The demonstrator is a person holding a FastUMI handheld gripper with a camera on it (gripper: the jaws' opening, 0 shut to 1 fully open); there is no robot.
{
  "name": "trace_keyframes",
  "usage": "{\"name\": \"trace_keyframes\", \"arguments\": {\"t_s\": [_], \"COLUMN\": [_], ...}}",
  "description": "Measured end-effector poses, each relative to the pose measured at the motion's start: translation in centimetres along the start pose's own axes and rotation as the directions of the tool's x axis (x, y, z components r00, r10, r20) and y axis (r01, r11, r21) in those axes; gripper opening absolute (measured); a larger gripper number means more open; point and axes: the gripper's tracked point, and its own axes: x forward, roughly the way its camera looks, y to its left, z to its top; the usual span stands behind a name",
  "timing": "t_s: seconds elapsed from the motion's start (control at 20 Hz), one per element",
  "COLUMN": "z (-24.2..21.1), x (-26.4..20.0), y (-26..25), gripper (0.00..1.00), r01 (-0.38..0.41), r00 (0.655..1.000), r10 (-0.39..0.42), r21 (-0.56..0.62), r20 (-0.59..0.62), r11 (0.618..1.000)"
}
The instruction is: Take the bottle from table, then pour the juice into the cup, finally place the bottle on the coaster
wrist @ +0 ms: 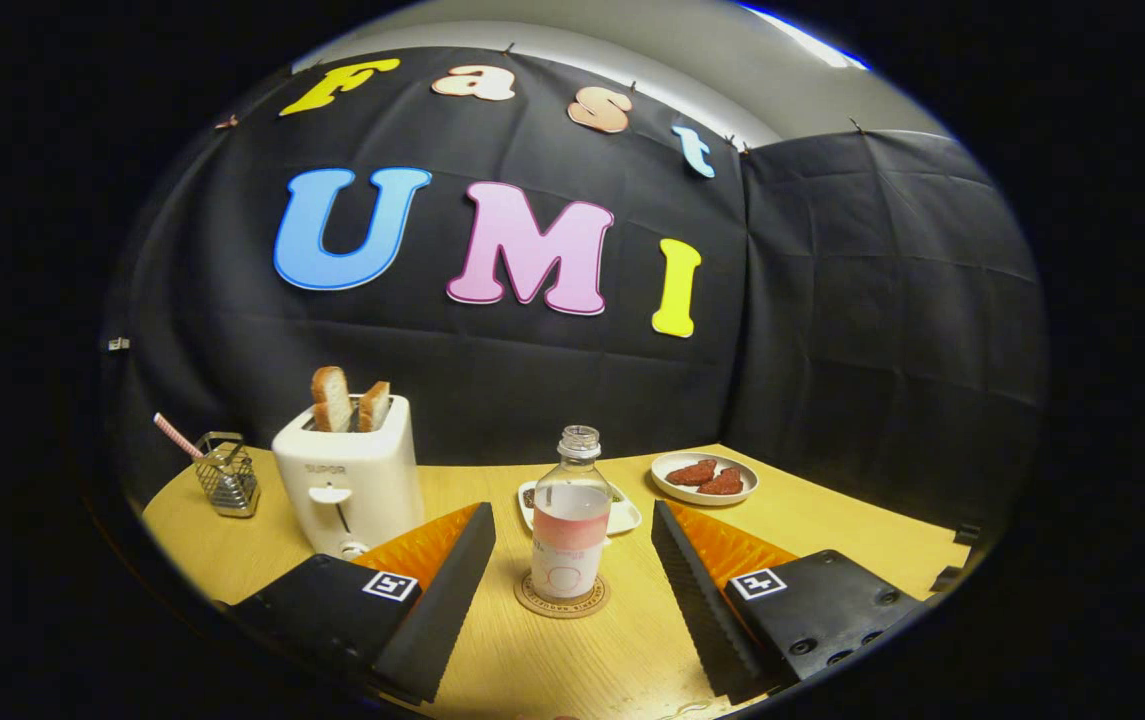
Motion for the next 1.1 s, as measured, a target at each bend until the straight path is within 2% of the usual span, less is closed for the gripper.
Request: {"name": "trace_keyframes", "arguments": {"t_s": [0.25, 0.55, 0.8, 1.1], "z": [2.8, 6.7, 9.1, 11.2], "x": [-5.2, -9.8, -12.7, -16.3], "y": [0.4, -2.0, -3.9, -6.5], "gripper": [0.97, 0.97, 0.97, 0.97], "r01": [-0.089, -0.159, -0.268, -0.399], "r00": [0.995, 0.985, 0.962, 0.916], "r10": [0.085, 0.145, 0.255, 0.387], "r21": [0.078, 0.165, 0.159, 0.124], "r20": [0.048, 0.091, 0.100, 0.109], "r11": [0.993, 0.973, 0.950, 0.909]}}
